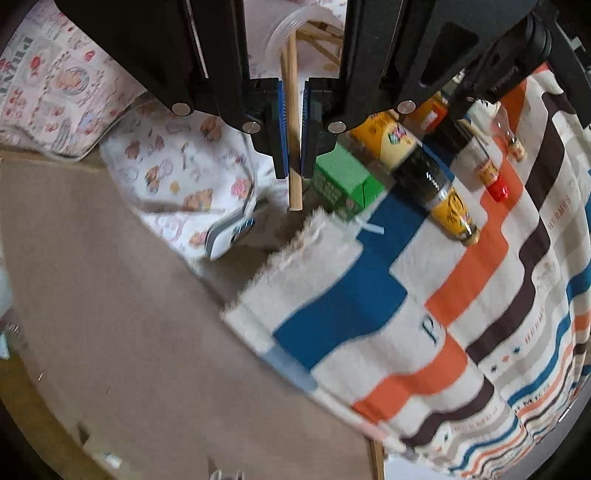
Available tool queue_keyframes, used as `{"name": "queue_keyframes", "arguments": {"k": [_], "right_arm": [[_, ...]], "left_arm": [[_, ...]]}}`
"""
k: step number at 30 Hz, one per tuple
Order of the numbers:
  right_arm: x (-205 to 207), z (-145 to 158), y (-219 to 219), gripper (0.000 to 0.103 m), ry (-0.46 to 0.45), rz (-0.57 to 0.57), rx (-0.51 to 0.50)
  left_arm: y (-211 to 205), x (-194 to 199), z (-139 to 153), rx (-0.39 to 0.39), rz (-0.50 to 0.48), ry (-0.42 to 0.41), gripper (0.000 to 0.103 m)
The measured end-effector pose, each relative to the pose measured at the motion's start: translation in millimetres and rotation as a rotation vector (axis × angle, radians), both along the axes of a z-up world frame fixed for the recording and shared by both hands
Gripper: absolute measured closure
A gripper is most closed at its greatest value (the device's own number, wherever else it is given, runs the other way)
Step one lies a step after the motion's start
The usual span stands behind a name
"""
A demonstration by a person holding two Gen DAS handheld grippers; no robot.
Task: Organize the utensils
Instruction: 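Lift both held chopsticks upright and carry them toward the clear cup, then lower both chopsticks into the clear cup and open both tools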
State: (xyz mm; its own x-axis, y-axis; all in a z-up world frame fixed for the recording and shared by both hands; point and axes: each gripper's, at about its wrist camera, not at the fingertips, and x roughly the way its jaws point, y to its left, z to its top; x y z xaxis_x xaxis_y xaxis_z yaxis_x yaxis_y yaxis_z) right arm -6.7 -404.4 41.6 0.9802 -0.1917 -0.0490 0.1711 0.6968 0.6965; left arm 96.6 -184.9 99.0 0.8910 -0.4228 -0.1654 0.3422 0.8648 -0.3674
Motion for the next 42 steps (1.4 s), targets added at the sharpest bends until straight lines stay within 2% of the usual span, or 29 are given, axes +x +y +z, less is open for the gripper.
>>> {"name": "queue_keyframes", "arguments": {"k": [3, 7, 10, 17, 22, 23, 25, 28, 32, 34, 35, 38, 41, 42], "right_arm": [[6.6, -8.1, -2.8, 0.096, 0.025, 0.025, 0.03], [15.4, -5.3, 0.9, 0.095, 0.048, 0.085, -0.019], [16.9, -6.1, 4.1, 0.095, 0.054, 0.1, -0.023], [21.1, -9.0, 4.5, 0.095, 0.075, 0.098, -0.021], [26.0, -14.9, 3.4, 0.093, 0.1, 0.109, 0.0], [27.1, -16.3, 2.9, 0.086, 0.106, 0.113, 0.007], [29.2, -19.6, 1.7, 0.073, 0.115, 0.118, 0.024], [34.1, -24.0, 0.4, 0.071, 0.133, 0.137, 0.045], [38.9, -27.1, 3.2, 0.056, 0.15, 0.158, 0.059], [40.0, -27.1, 7.0, 0.052, 0.156, 0.162, 0.049], [40.7, -26.9, 9.2, 0.046, 0.158, 0.168, 0.045], [40.2, -27.1, 15.4, 0.038, 0.156, 0.179, 0.055], [36.1, -22.9, 20.3, 0.028, 0.164, 0.118, 0.026], [32.8, -21.2, 21.3, 0.028, 0.163, 0.077, 0.007]], "left_arm": [[-4.2, -0.2, -10.1, 0.063, 0.002, 0.018, 0.099], [-9.2, 3.4, -22.6, 0.132, -0.015, 0.044, 0.099], [-8.7, 5.6, -27.1, 0.141, -0.035, 0.063, 0.099], [-14.3, 15.6, -36.0, 0.218, -0.045, 0.117, 0.098], [-6.9, 16.5, -31.4, 0.218, -0.038, 0.126, 0.096], [-6.4, 15.5, -28.7, 0.227, -0.034, 0.115, 0.092], [-1.2, 8.8, -22.1, 0.259, -0.014, 0.075, 0.073], [9.7, 2.1, -14.2, 0.282, 0.017, 0.058, 0.065], [34.4, -8.3, -3.3, 0.274, 0.042, 0.043, 0.056], [48.0, -14.4, 1.2, 0.274, 0.06, 0.033, 0.046], [55.7, -17.6, 3.4, 0.273, 0.07, 0.032, 0.044], [77.5, -27.8, 7.3, 0.278, 0.106, 0.027, 0.034], [98.7, -39.8, 3.5, 0.276, 0.145, 0.041, 0.023], [107.0, -45.3, -0.9, 0.277, 0.164, 0.047, 0.02]]}}
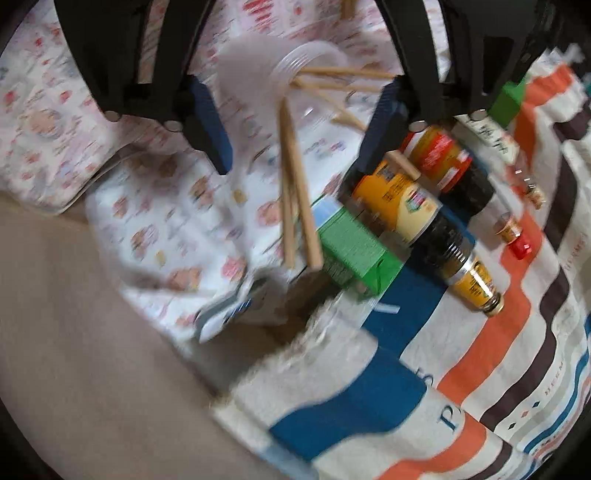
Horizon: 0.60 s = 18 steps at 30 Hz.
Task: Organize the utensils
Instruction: 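Lower both chopsticks into the clear cup and open both tools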
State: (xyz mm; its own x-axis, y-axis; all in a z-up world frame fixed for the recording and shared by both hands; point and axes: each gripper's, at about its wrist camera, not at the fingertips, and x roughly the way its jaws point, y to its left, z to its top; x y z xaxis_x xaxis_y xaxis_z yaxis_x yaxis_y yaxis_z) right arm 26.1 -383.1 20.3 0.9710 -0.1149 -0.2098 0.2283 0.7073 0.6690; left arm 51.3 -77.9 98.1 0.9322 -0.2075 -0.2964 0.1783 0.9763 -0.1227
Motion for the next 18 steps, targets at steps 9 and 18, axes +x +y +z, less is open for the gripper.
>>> {"name": "queue_keyframes", "arguments": {"k": [9, 18], "right_arm": [[-21.7, 30.5, 37.8, 0.027, 0.097, -0.093, -0.243], [-12.1, 22.2, 74.1, 0.027, 0.161, 0.282, -0.282]], "left_arm": [[36.6, -17.0, -32.9, 0.134, 0.096, 0.052, 0.011], [75.1, -9.5, -49.7, 0.056, 0.102, 0.218, 0.004]]}}
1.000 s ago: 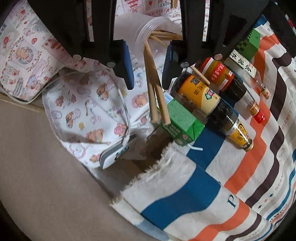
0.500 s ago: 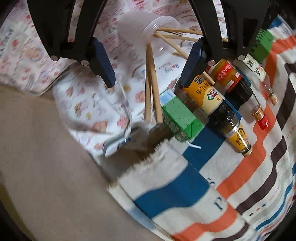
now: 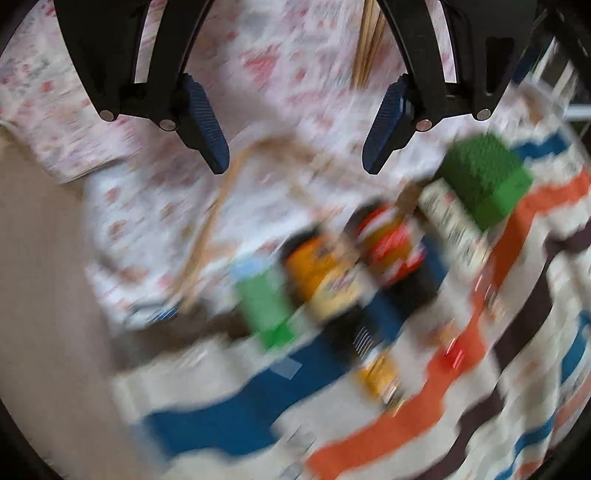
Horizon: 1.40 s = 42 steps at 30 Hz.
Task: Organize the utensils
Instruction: 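Lower both chopsticks into the clear cup and open both tools, then lower the left tool onto the chopstick bundle and close on a chopstick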
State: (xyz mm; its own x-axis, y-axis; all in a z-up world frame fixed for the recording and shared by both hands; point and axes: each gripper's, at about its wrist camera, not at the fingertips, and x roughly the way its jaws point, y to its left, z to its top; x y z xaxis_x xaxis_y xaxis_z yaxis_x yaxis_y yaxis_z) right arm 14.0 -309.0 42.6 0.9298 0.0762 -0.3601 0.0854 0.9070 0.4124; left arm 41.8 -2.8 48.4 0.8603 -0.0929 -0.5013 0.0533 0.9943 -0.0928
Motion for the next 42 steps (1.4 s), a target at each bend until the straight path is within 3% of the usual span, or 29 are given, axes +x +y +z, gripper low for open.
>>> {"name": "queue_keyframes", "arguments": {"k": [2, 4, 8, 10, 16, 22, 23, 25, 27, 29, 30, 31, 38, 42], "right_arm": [[15.5, -10.7, 14.2, 0.027, 0.073, 0.113, -0.015], [24.5, -23.8, 26.1, 0.027, 0.129, 0.204, -0.001], [33.0, -43.2, 46.7, 0.027, 0.205, 0.258, -0.037], [35.9, -50.3, 53.1, 0.027, 0.224, 0.262, -0.061], [45.2, -70.7, 60.7, 0.027, 0.261, 0.235, -0.078], [43.8, -73.8, 68.2, 0.027, 0.244, 0.217, -0.111], [43.8, -75.0, 68.2, 0.027, 0.247, 0.217, -0.109], [45.1, -78.1, 67.8, 0.027, 0.264, 0.228, -0.101], [47.1, -80.7, 66.7, 0.027, 0.278, 0.236, -0.09], [47.1, -80.9, 65.6, 0.027, 0.279, 0.228, -0.093], [47.2, -81.0, 65.4, 0.027, 0.279, 0.224, -0.096], [47.2, -81.1, 65.3, 0.026, 0.278, 0.22, -0.099], [47.8, -82.4, 65.9, 0.027, 0.286, 0.214, -0.106], [47.7, -82.7, 65.3, 0.027, 0.287, 0.213, -0.109]], "left_arm": [[8.7, 8.7, -5.3, -0.048, -0.004, 0.045, 0.004], [16.4, 13.8, -11.8, -0.031, 0.016, 0.083, 0.004], [29.3, 28.5, -27.9, -0.055, 0.044, 0.209, 0.004], [31.5, 35.7, -36.6, -0.081, 0.024, 0.273, 0.004], [16.0, 51.6, -66.3, -0.041, -0.049, 0.47, 0.004], [-3.6, 50.4, -75.3, 0.012, -0.105, 0.477, 0.006], [-6.6, 49.5, -76.3, 0.017, -0.11, 0.483, 0.009], [-12.9, 46.0, -76.5, 0.018, -0.135, 0.496, 0.026], [-18.6, 45.2, -75.5, 0.019, -0.177, 0.499, 0.036], [-26.4, 42.3, -76.5, 0.033, -0.21, 0.504, 0.056], [-29.2, 40.5, -77.8, 0.039, -0.224, 0.511, 0.074], [-31.8, 39.8, -79.6, 0.042, -0.245, 0.523, 0.081], [-48.9, 34.5, -84.5, 0.073, -0.311, 0.544, 0.086], [-56.8, 33.8, -88.9, 0.172, -0.268, 0.508, 0.091]]}}
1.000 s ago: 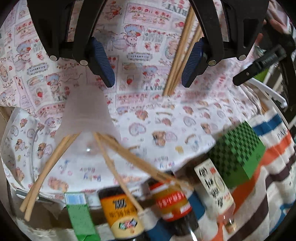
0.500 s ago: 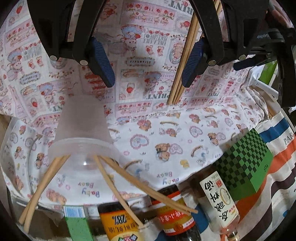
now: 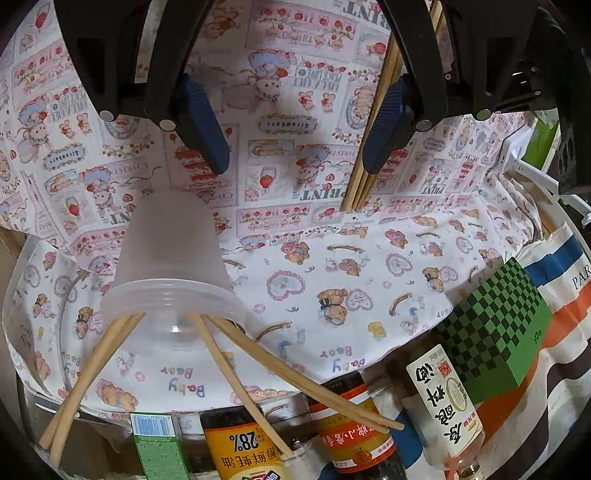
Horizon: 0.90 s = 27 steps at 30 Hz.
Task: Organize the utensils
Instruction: 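Lower the left tool onto the chopstick bundle and close on a chopstick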
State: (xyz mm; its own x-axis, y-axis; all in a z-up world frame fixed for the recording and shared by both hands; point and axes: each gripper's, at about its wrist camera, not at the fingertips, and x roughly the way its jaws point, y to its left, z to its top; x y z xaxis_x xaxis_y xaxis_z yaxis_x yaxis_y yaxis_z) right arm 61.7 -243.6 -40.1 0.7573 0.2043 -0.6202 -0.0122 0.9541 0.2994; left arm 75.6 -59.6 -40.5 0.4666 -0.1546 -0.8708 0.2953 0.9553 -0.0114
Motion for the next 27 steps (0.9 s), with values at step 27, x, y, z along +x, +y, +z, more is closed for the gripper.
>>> {"name": "queue_keyframes", "arguments": {"k": [27], "right_arm": [[0.2, -3.4, -0.8, 0.026, 0.008, 0.002, 0.013]], "left_arm": [[-4.1, -4.9, -2.3, -0.04, -0.071, 0.027, 0.085]]}}
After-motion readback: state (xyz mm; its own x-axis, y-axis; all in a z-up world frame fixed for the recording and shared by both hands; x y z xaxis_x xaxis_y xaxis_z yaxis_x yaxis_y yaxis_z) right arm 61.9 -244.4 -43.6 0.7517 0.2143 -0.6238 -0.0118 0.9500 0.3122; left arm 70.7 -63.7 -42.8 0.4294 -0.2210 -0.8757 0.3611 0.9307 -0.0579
